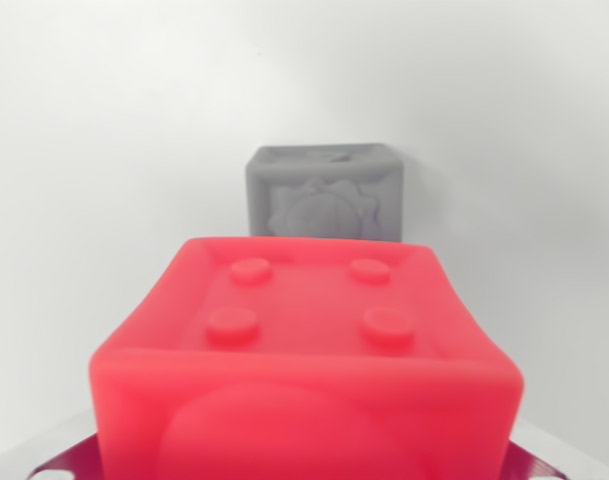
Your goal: Destack cube
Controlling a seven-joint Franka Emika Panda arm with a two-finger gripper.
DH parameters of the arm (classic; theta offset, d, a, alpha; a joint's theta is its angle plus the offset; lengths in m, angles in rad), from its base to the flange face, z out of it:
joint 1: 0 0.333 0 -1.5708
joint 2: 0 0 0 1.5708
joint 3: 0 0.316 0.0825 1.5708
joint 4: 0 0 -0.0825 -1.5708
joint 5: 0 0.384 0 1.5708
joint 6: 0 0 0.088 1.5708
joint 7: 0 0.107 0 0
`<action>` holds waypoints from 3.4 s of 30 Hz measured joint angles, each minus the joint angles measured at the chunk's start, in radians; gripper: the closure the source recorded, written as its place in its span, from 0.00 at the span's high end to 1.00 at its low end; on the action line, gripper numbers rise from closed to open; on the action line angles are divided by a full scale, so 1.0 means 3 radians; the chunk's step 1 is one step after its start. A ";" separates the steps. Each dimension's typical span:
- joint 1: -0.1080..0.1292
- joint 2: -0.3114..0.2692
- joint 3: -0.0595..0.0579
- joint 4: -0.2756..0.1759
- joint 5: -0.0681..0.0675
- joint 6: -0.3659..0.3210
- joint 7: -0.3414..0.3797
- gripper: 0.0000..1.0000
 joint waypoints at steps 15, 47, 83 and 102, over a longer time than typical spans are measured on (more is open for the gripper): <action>0.0053 -0.0196 0.0000 -0.0284 0.0024 0.0095 0.0407 0.00; 0.0188 -0.0609 0.0000 -0.0869 0.0077 0.0266 0.1332 0.00; 0.0367 -0.1042 0.0008 -0.1433 0.0150 0.0399 0.2336 0.00; 0.0461 -0.1269 0.0031 -0.1709 0.0190 0.0453 0.2879 0.00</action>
